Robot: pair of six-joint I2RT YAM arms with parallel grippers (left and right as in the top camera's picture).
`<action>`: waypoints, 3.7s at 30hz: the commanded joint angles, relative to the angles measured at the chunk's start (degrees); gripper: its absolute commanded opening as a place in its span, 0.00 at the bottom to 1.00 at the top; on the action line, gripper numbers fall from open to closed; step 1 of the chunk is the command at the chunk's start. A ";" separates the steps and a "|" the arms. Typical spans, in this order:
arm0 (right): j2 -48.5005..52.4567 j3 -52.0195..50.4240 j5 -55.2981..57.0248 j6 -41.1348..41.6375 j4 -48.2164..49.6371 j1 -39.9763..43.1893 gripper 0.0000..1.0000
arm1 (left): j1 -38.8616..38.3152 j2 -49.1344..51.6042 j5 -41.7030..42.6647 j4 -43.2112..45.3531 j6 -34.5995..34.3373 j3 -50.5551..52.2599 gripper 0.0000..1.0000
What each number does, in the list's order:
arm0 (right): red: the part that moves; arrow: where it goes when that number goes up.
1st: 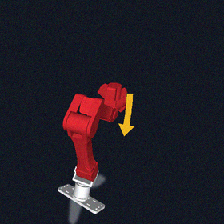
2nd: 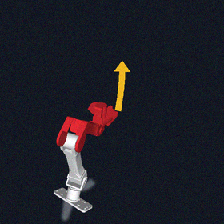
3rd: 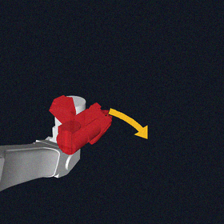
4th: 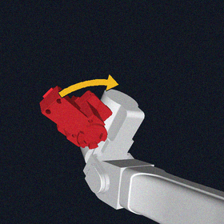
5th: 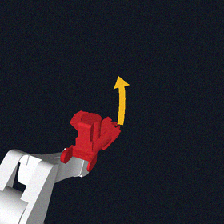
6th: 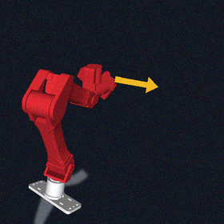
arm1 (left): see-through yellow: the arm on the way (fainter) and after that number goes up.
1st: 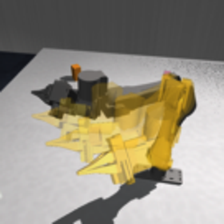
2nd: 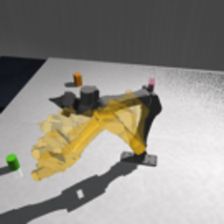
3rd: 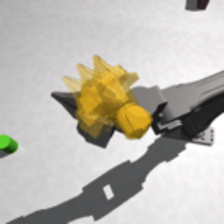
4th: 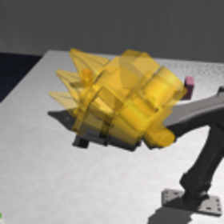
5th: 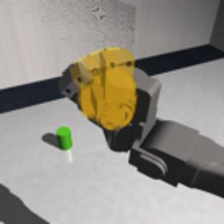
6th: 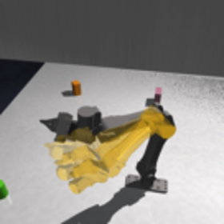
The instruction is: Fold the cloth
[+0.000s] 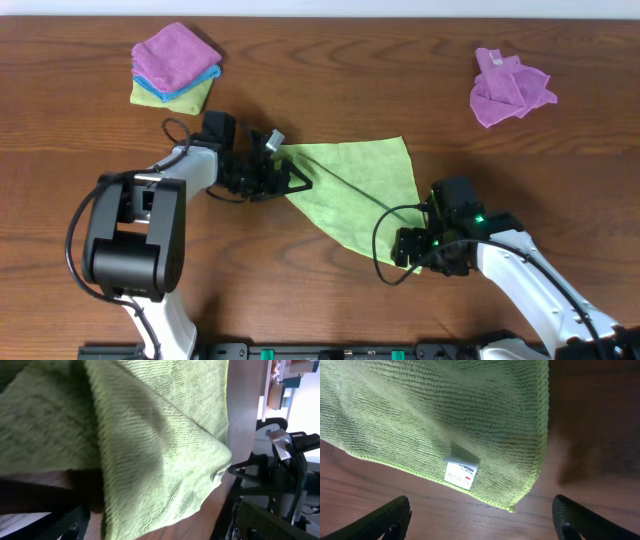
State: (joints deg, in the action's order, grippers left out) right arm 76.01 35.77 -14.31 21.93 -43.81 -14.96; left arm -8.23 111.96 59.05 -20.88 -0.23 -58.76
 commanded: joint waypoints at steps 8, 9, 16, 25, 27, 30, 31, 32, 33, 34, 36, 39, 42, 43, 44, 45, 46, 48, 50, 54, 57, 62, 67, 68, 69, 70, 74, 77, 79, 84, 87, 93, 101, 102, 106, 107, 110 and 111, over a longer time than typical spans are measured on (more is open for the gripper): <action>-0.37 -0.22 -2.14 1.62 0.11 0.31 0.75 | -1.18 0.63 -5.64 2.43 -1.70 0.26 0.96; -0.37 -0.22 -2.71 1.60 0.07 0.31 0.75 | -1.18 0.63 -5.64 2.82 -1.70 0.26 0.96; -0.37 -0.22 -3.17 1.62 1.11 0.28 0.07 | -1.20 0.63 -5.64 5.09 -3.06 0.26 0.96; -0.35 -3.02 -3.04 2.25 5.46 0.26 0.02 | -2.38 0.63 -5.46 5.35 -3.23 0.26 0.96; -0.35 -3.69 -2.38 2.25 5.88 0.26 0.01 | -3.32 0.63 -5.44 5.66 -3.65 0.26 0.96; -0.35 -4.42 -1.55 2.25 6.91 0.26 0.01 | -4.90 0.63 -5.40 6.71 -5.16 0.26 0.96; -0.35 -4.63 -1.11 2.29 7.32 0.26 0.02 | -5.38 0.63 -5.20 6.69 -5.16 0.26 0.96; -0.35 -4.79 -0.42 2.54 7.43 0.26 0.02 | -5.75 0.63 -4.92 6.58 -5.18 0.26 0.96; -0.35 -4.83 0.15 2.86 7.43 0.26 0.01 | -6.03 0.63 -4.31 6.49 -5.18 0.26 0.96; -0.35 -4.90 0.63 2.89 7.45 0.26 0.02 | -6.23 0.63 -3.48 6.34 -5.18 0.26 0.96; -0.35 -4.98 1.03 2.89 7.67 0.26 0.02 | -6.45 0.63 -2.10 5.88 -5.16 0.26 0.96; -0.35 -5.22 1.03 3.26 8.28 0.26 0.01 | -6.45 0.63 -0.13 4.15 -5.16 0.26 0.96; -0.35 -5.25 1.73 4.42 8.50 0.26 0.01 | -6.45 0.63 3.52 0.07 -5.11 0.26 0.96; -0.35 -5.25 2.21 4.52 8.48 0.26 0.01 | -6.43 0.63 5.38 -1.31 -5.11 0.26 0.97; -0.35 -5.25 2.56 4.83 8.48 0.26 0.02 | -6.43 0.63 6.75 -2.29 -5.11 0.26 0.98; -0.35 -5.25 2.75 4.83 8.48 0.26 0.01 | -6.43 0.63 8.00 -3.17 -5.14 0.26 0.99; -0.35 -5.25 3.10 5.07 8.48 0.26 0.01 | -6.43 0.63 10.82 -4.63 -5.14 0.26 1.00; -0.35 -5.25 3.58 5.27 8.48 0.26 0.01 | -6.43 0.63 14.43 -7.06 -5.11 0.24 0.94; -0.35 -5.25 3.61 5.27 8.48 0.26 0.02 | -6.43 0.63 16.74 -9.14 -5.11 0.24 0.92; -0.35 -5.25 3.76 5.27 8.48 0.26 0.02 | -6.43 0.63 23.93 -12.41 -5.11 0.24 0.89; -0.35 -5.25 3.80 5.27 8.48 0.26 0.02 | -6.43 0.63 28.52 -14.58 -5.14 0.24 0.88; -0.35 -5.25 3.80 5.29 8.46 0.26 0.02 | -6.43 0.31 31.61 -20.26 -4.83 0.20 0.82; -0.35 -5.25 3.80 5.55 8.48 0.26 0.02 | -6.43 -7.91 29.79 -22.64 -4.92 0.11 0.82; -0.35 -5.25 3.80 5.92 8.48 0.26 0.01 | -6.43 -10.97 27.39 -22.64 -6.40 0.11 0.82; -0.35 -5.25 3.80 6.10 8.50 0.26 0.01 | -6.43 -13.57 26.49 -22.62 -7.48 0.11 0.82; -0.35 -5.25 3.78 6.40 8.50 0.26 0.02 | -6.43 -15.80 25.99 -22.64 -8.55 0.11 0.82; -0.35 -5.25 3.80 6.75 8.48 0.26 0.01 | -6.43 -21.53 24.72 -22.73 -11.23 0.11 0.83; -0.35 -5.25 3.78 6.75 8.48 0.26 0.01 | -6.43 -23.65 24.35 -22.86 -11.78 0.11 0.86; -0.35 -5.25 3.80 6.75 8.74 0.26 0.02 | -6.43 -24.02 24.35 -22.88 -12.26 0.11 0.85; -0.35 -5.27 3.80 6.73 10.71 0.26 0.01 | -6.43 -24.00 24.59 -23.30 -12.28 0.11 0.86; -0.35 -5.66 3.80 6.73 11.34 0.26 0.02 | -6.29 -24.00 24.55 -23.28 -12.26 0.11 0.86; -0.35 -8.96 4.24 6.73 12.68 0.26 0.02 | -0.50 -24.02 24.55 -23.54 -12.17 0.09 0.86; -0.35 -9.92 3.34 7.43 13.46 0.26 0.01 | 2.73 -24.02 10.71 -47.84 4.85 0.09 0.86; -0.35 -9.92 3.34 7.43 13.46 0.26 0.01 | 2.75 -24.02 8.96 -50.82 7.02 0.09 0.86; -0.35 -9.92 3.32 7.45 13.38 0.26 0.01 | 2.75 -24.02 1.22 -57.66 10.99 0.11 0.89; -0.35 -9.92 3.26 7.50 13.27 0.26 0.01 | 2.75 -24.02 -0.87 -58.31 10.99 0.09 0.90; -0.35 -9.90 2.82 8.55 12.50 0.26 0.01 | 2.75 -24.02 -8.41 -59.41 10.97 0.11 0.91; -0.35 -9.90 2.14 8.55 12.44 0.26 0.02 | 2.75 -24.02 -10.64 -59.49 10.97 0.11 0.92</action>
State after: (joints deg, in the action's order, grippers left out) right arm 74.56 27.68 -11.14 28.99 -30.24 -14.96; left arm -5.67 88.60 58.06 -79.83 8.16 -58.50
